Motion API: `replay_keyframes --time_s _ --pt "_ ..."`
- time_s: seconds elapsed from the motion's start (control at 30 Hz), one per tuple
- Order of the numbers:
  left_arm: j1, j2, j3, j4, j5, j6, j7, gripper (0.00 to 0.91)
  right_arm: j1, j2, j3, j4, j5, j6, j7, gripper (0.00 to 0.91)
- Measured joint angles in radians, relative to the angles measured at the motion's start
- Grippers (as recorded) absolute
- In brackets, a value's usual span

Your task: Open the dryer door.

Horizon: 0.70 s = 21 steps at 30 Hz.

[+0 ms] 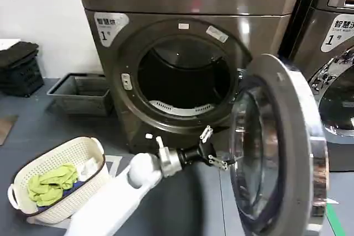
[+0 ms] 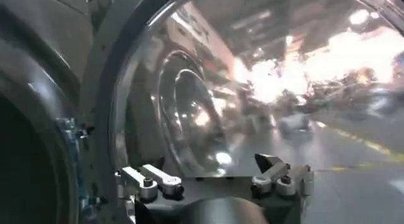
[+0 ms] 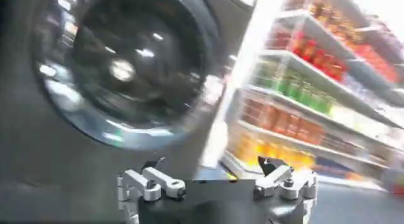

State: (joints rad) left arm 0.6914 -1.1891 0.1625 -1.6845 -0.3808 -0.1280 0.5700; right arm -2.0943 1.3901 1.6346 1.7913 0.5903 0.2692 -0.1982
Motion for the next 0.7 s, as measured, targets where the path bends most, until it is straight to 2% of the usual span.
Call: replay_keyframes --time_s 0.2,0.43,0.7 --pt "-0.026 -0.049 0.034 0.047 0.022 -0.016 -0.009 0.907 0.002 0.013 0.059 -0.075 -0.041 -0.082 0.132 0.907" --pt "-0.042 -0.093 0.051 0.095 0.036 -0.033 -0.016 0.907 0.002 0.027 0.132 -0.141 -0.106 -0.225 0.304 0.907" --pt "-0.072 -0.156 0.073 0.167 0.045 -0.060 -0.029 0.907 -0.003 0.058 0.209 -0.181 -0.121 -0.335 0.400 0.907"
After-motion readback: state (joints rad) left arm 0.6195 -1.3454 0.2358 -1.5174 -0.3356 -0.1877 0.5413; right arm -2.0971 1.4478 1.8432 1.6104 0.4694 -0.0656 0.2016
